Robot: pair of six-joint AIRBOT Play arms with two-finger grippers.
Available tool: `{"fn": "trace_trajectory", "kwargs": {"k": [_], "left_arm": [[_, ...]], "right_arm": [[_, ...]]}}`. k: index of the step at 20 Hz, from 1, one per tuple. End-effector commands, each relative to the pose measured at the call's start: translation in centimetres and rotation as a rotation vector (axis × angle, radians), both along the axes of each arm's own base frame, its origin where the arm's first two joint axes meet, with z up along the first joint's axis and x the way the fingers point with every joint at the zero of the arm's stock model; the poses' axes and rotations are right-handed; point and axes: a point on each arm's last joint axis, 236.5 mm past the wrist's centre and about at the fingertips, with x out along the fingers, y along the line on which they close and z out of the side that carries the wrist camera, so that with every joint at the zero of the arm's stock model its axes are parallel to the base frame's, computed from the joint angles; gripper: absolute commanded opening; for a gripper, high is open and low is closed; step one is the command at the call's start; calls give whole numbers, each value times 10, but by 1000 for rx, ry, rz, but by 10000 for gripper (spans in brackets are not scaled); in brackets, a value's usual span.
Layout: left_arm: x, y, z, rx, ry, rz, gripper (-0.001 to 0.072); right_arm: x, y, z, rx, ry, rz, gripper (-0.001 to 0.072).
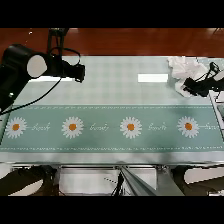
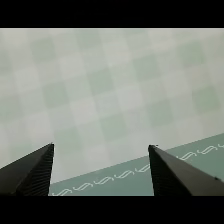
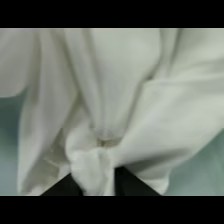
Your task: Fold the shirts.
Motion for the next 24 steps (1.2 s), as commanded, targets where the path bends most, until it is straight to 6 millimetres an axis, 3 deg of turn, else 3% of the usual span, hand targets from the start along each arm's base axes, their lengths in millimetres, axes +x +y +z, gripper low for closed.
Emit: {"fn": "trace_trajectory", "kwargs": {"k": [1, 4, 5, 7, 9, 12, 13, 15, 18, 20, 22, 24], "left_arm": [[1, 0, 40, -25, -51, 5, 684], [-9, 6, 102, -59, -114, 16, 683], [-18, 10, 126, -73, -136, 20, 684], [-43, 20, 173, -106, -183, 23, 683], [-73, 30, 219, -161, -258, 17, 684], [-121, 50, 275, -240, -392, 6, 684], [-135, 57, 286, -255, -422, 5, 684], [-155, 67, 293, -264, -437, 7, 684], [-167, 72, 270, -227, -342, 17, 683], [-164, 71, 248, -196, -277, 20, 683], [-156, 67, 220, -162, -207, 22, 682], [-150, 64, 182, -116, -116, 25, 682]], "right_arm": [[23, 32, 117, -74, -232, 155, 44], [11, 91, 274, -55, -574, 261, 44], [-5, 114, 325, -48, -690, 297, 44], [-49, 154, 408, -34, -880, 359, 44], [-101, 184, 461, -28, -1011, 417, 44], [-168, 213, 500, -8, -1104, 489, 44], [-186, 221, 501, 13, -1098, 509, 44], [-207, 237, 483, 81, -1001, 564, 43], [-221, 266, 429, 134, -770, 718, 43], [-215, 287, 401, 159, -676, 793, 43], [-202, 312, 352, 153, -541, 858, 44], [-194, 338, 277, 101, -349, 923, 43]]}}
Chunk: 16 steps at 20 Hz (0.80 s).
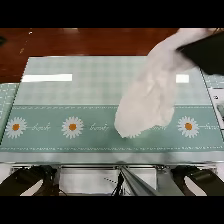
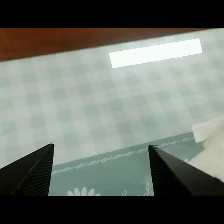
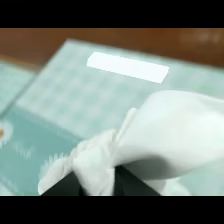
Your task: Fold the shirts.
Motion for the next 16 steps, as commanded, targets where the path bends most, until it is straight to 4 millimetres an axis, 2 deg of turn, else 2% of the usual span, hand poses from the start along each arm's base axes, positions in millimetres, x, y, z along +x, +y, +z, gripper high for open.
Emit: {"fn": "trace_trajectory", "kwargs": {"k": [1, 2, 4, 6, 7, 8, 9, 10, 12, 14, 16], "left_arm": [[4, -2, -64, 77, 166, 3, 682], [5, -2, -85, 101, 217, 3, 682], [5, -4, -132, 138, 323, 10, 682], [4, -17, -174, 123, 410, -16, 682], [2, -30, -194, 91, 444, -46, 682], [0, -43, -210, 51, 472, -72, 682], [-2, -57, -225, 2, 497, -95, 682], [-5, -69, -240, -47, 524, -111, 682], [-11, -83, -264, -114, 574, -122, 682], [-18, -89, -288, -151, 617, -115, 682], [-24, -96, -306, -197, 652, -107, 683]], "right_arm": [[1, 38, -121, -248, 222, 97, 44], [0, 42, -164, -353, 276, 120, 44], [-2, 39, -237, -532, 372, 137, 44], [-3, 35, -284, -620, 451, 146, 47], [1, 35, -295, -631, 473, 144, 137], [4, 32, -300, -634, 485, 134, 324], [7, 27, -298, -630, 486, 122, 431], [10, 20, -290, -633, 478, 110, 488], [18, -8, -262, -679, 426, 76, 500], [33, -59, -227, -769, 329, -40, 500], [45, -119, -198, -831, 262, -200, 500]]}}
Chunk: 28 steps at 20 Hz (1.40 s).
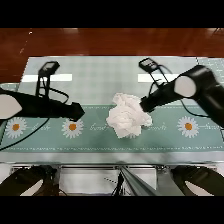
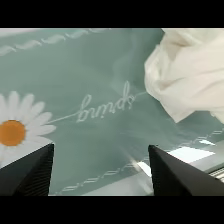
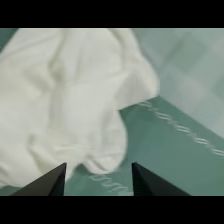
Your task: Fold the shirts.
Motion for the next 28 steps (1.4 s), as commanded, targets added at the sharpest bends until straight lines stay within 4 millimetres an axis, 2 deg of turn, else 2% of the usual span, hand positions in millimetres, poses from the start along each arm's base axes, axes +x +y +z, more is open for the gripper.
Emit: {"fn": "trace_trajectory", "kwargs": {"k": [1, 3, 4, 7, 10, 14, 17, 20, 25, 28], "left_arm": [[-8, -21, -32, -117, 67, 46, 683], [-8, -33, -43, -174, 88, 59, 684], [-6, -40, -47, -205, 92, 51, 683], [0, -66, -58, -287, 118, 6, 683], [-11, -83, -88, -288, 208, -80, 683], [-48, -108, -134, -219, 334, -178, 684], [-64, -134, -148, -240, 363, -211, 683], [-66, -151, -158, -277, 377, -185, 683], [-51, -165, -172, -325, 391, -61, 681], [-45, -175, -170, -373, 383, -26, 658]], "right_arm": [[14, -100, 39, -156, -134, -181, 500], [8, -135, 26, -81, -73, -325, 500], [5, -141, 14, -3, -27, -376, 500], [-1, -122, -10, 338, 71, -463, 500], [-3, -95, -12, 590, 121, -474, 500], [-13, -80, -26, 613, 166, -446, 500], [-17, -75, -33, 628, 187, -450, 500], [-19, -74, -34, 632, 195, -448, 500], [-21, -72, -34, 635, 207, -444, 498], [-21, -72, -33, 638, 207, -444, 497]]}}
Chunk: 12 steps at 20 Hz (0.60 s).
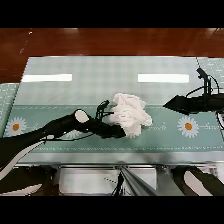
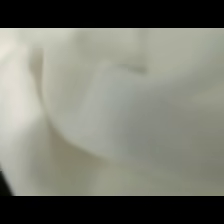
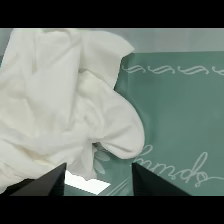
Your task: Fold the shirts.
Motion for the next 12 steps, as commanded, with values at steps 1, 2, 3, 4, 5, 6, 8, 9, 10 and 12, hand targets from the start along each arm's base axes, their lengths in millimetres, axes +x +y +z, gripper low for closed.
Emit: {"fn": "trace_trajectory", "kwargs": {"k": [1, 2, 3, 4, 5, 6, 8, 9, 10, 12], "left_arm": [[13, -11, -3, -32, 3, 87, 561], [16, -13, -4, -35, 5, 110, 466], [18, -13, -7, -30, 2, 124, 456], [19, -13, -8, -30, 11, 134, 412], [18, -14, -9, -33, 23, 143, 387], [18, -15, -9, -37, 30, 150, 376], [18, -15, -10, -35, 31, 150, 166], [18, -15, -10, -35, 30, 151, 19], [19, -15, -10, -34, 28, 152, 20], [21, -14, -10, -33, 26, 156, 20]], "right_arm": [[-1, 2, 1, 9, 2, 0, 497], [0, 2, 1, 10, 4, -3, 496], [0, 2, 1, 15, 3, -3, 497], [0, 4, 3, 23, 1, -5, 497], [1, 6, 5, 36, -2, -7, 496], [2, 9, 7, 53, -7, -10, 496], [4, 16, 14, 95, -13, -13, 496], [4, 20, 17, 118, -14, -12, 496], [3, 24, 20, 139, -12, -6, 496], [-3, 29, 22, 156, 0, 21, 496]]}}
